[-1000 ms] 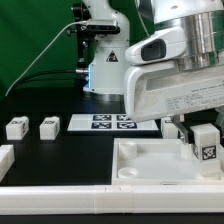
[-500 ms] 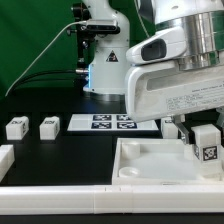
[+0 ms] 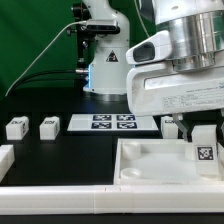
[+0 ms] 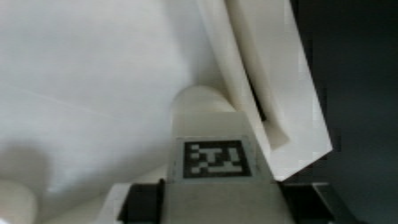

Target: Assemble one leg

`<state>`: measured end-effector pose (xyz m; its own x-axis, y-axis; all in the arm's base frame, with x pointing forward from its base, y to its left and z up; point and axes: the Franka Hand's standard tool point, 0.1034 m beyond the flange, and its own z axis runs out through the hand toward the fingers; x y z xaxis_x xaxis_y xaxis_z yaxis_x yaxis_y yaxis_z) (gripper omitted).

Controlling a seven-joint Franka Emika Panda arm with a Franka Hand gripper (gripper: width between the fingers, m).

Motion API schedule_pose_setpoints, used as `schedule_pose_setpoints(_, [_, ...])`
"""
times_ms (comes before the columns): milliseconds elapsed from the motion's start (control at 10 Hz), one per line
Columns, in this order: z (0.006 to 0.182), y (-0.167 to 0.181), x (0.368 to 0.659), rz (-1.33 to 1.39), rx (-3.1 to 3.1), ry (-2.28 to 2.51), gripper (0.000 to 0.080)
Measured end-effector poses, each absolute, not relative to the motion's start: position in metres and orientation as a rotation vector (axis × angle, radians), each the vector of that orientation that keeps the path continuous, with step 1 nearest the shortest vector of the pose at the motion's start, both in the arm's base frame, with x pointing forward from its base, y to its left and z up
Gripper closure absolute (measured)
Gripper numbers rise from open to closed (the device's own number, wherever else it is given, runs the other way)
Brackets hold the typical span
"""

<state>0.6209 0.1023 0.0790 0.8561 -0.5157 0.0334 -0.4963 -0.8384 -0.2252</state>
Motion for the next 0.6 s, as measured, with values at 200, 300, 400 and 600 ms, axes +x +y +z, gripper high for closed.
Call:
schedule_pose_setpoints(200, [0.078, 0.109, 0.619, -0.098, -2.716, 1.078, 0.0506])
schedule_pose_setpoints(300, [0.078, 0.112, 0.618, -0.074, -2.636, 1.249, 0.0505])
schedule_pose_setpoints(400, [0.078, 0.115, 0.618, -0.062, -2.588, 1.347, 0.0505])
schedule_pose_setpoints(600, [0.078, 0.119, 0.617, -0.023, -2.425, 1.607, 0.0505])
